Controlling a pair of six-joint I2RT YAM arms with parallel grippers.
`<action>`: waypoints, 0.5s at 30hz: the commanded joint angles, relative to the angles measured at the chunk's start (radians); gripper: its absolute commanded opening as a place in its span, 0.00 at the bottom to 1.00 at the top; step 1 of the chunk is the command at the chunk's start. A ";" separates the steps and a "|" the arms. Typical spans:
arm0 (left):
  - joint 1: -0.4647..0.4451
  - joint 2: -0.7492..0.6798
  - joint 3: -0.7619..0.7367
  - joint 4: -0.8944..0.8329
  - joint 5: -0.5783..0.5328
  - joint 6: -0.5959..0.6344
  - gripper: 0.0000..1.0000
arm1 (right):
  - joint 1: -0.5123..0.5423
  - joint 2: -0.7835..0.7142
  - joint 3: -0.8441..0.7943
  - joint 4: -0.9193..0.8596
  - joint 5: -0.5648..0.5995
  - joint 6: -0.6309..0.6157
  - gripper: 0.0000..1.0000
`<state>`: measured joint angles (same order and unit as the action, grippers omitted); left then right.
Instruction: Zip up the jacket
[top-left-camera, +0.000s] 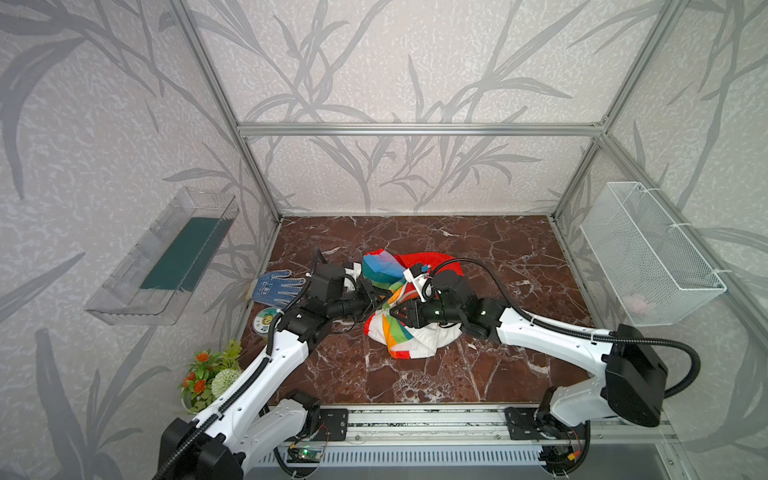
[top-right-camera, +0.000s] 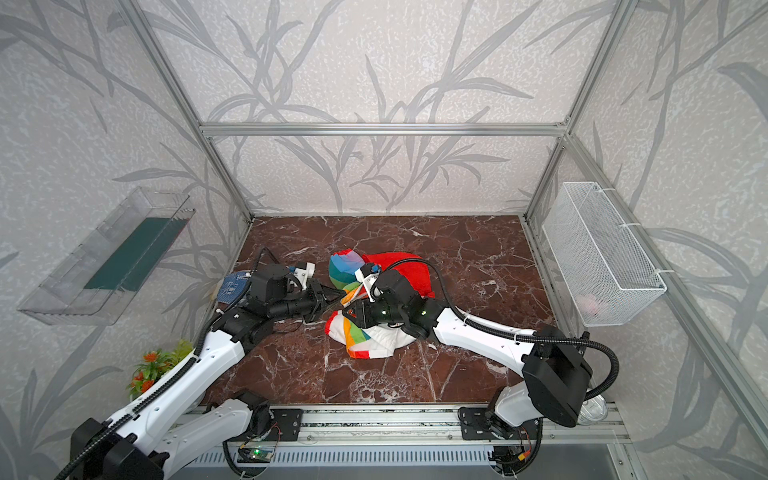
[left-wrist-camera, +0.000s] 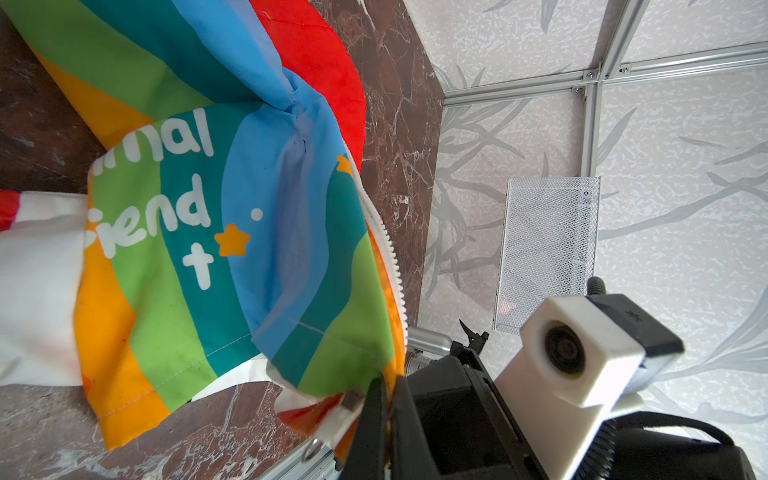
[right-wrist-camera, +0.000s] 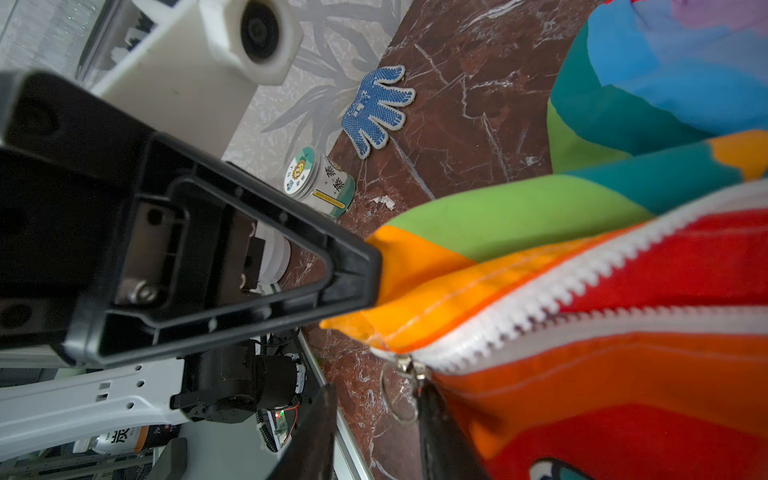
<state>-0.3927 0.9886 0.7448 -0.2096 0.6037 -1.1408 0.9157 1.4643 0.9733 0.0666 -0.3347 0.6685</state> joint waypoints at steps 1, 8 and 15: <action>0.002 -0.020 0.002 0.004 -0.002 -0.001 0.00 | -0.007 0.014 -0.014 0.039 -0.006 0.011 0.30; 0.002 -0.024 0.002 -0.001 -0.005 -0.002 0.00 | -0.016 0.012 -0.024 0.053 -0.003 0.016 0.09; 0.018 -0.028 -0.012 -0.054 -0.019 0.065 0.00 | -0.032 -0.027 -0.036 0.016 0.005 0.019 0.00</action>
<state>-0.3882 0.9817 0.7448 -0.2256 0.5980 -1.1191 0.8986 1.4723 0.9554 0.0853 -0.3336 0.6880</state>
